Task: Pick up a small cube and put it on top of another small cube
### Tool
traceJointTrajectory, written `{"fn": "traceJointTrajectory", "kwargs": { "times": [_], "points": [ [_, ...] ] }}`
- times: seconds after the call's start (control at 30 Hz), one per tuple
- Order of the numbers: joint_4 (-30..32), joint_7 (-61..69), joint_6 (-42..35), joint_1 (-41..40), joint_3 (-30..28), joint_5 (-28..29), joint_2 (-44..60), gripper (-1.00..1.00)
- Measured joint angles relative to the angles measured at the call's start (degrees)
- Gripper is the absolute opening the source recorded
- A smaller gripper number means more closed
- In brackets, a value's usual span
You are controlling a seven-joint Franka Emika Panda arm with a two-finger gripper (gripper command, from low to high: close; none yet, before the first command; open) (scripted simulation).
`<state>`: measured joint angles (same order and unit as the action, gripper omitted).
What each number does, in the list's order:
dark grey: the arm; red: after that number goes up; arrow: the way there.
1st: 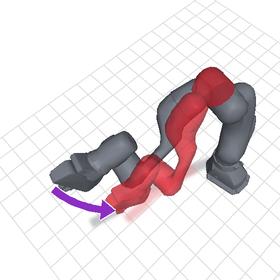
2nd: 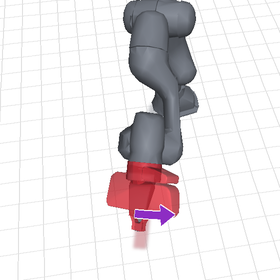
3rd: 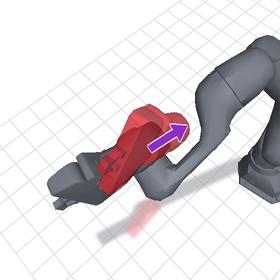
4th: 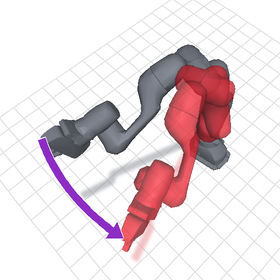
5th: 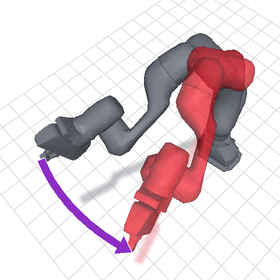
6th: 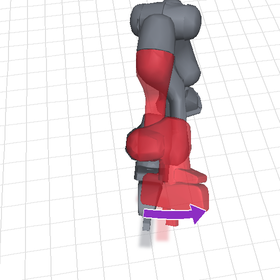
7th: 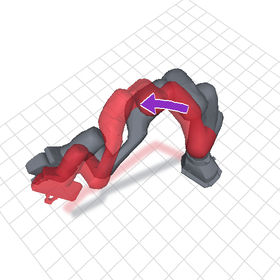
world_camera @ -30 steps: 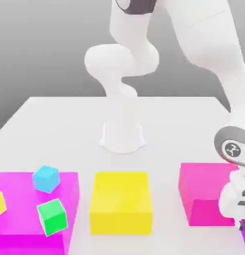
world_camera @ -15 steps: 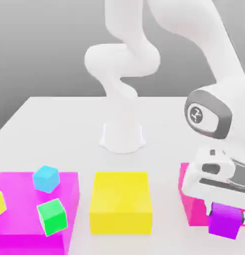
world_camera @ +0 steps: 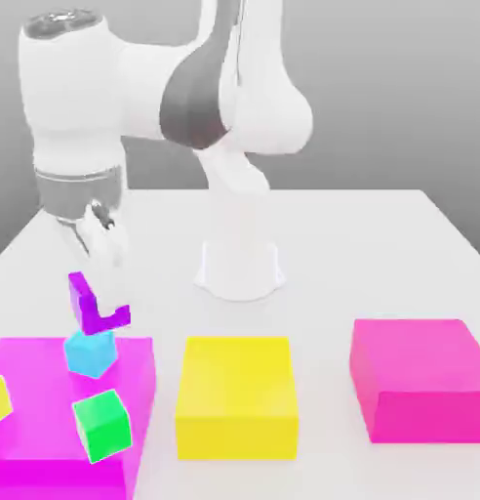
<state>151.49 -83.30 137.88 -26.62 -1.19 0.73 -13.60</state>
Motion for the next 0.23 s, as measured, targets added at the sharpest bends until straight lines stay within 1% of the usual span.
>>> {"fn": "traceJointTrajectory", "kwargs": {
  "times": [0.1,0.13,0.23],
  "points": [
    [1.98,0.37,6.62,-0.35,-0.49,-0.38,4.56,-1.00],
    [2.39,0.42,8.23,-0.36,-0.53,-0.43,5.76,1.00],
    [2.39,0.42,8.23,-0.36,-0.53,-0.43,5.76,1.00]
  ]
}}
